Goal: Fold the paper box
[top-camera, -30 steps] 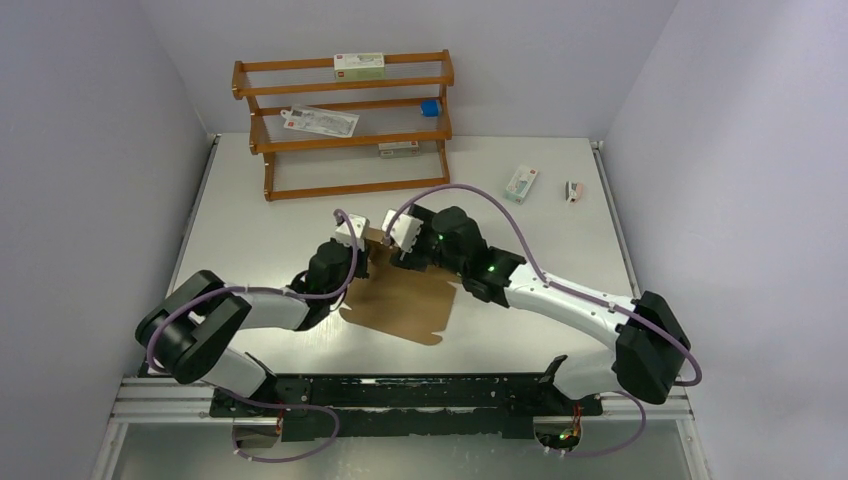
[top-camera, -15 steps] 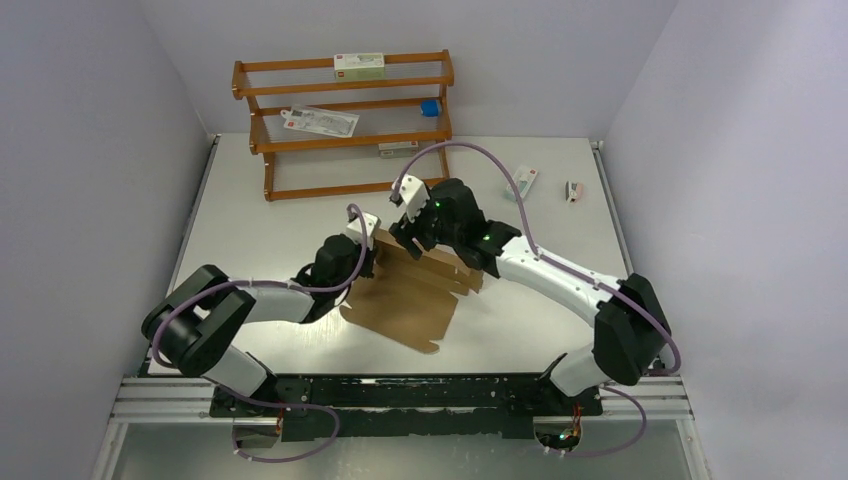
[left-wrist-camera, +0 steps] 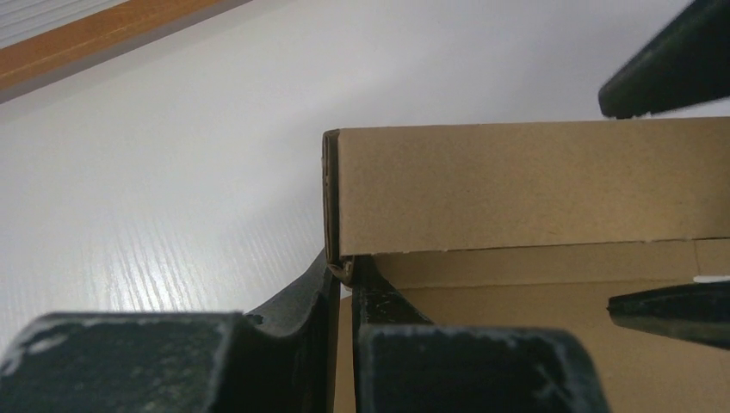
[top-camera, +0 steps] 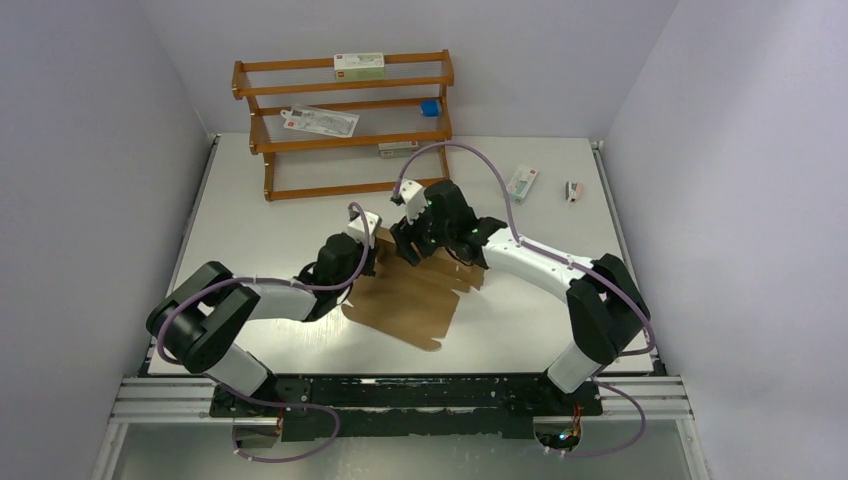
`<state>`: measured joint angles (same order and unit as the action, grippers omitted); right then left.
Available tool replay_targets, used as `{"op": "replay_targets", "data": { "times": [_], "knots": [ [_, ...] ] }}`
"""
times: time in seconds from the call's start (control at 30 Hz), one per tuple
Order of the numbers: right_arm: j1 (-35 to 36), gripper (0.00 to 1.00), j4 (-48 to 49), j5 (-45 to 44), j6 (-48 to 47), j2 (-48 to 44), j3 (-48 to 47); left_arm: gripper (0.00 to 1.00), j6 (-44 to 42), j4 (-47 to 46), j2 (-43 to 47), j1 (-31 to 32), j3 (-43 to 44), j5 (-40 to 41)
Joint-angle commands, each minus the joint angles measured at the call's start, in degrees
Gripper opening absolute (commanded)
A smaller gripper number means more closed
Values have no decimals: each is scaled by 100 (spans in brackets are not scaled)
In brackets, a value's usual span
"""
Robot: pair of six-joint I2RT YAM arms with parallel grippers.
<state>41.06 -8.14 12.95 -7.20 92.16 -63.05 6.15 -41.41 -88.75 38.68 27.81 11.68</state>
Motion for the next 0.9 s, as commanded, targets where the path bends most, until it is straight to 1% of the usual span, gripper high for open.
{"op": "replay_targets", "data": {
  "times": [0.0, 0.1, 0.2, 0.27, 0.47, 0.53, 0.63, 0.73, 0.87],
  "knots": [
    [-35, 63, -2, 189, 272, 126, -224, 5, 223, 34, -156, 0, 76, 454],
    [-37, 60, 35, 196, 359, 160, -209, 5, 333, -3, -254, 121, 124, 859],
    [-45, 57, 5, 249, 428, 227, -235, 5, 467, 17, -344, 297, 191, 1506],
    [-56, 55, -36, 244, 456, 262, -260, 5, 574, 34, -402, 368, 236, 1791],
    [-113, 51, -72, 324, 588, 323, -275, 5, 959, 303, -523, 646, 435, 2865],
    [-124, 50, -76, 369, 633, 341, -299, 5, 1063, 340, -565, 788, 480, 3303],
    [-136, 50, -60, 433, 688, 353, -332, 5, 1291, 631, -716, 967, 712, 3824],
    [-146, 49, -74, 454, 694, 364, -380, 5, 1412, 765, -844, 1040, 879, 3955],
    [-178, 50, -55, 423, 646, 313, -397, 5, 1424, 695, -792, 1046, 824, 3724]
  ]
}}
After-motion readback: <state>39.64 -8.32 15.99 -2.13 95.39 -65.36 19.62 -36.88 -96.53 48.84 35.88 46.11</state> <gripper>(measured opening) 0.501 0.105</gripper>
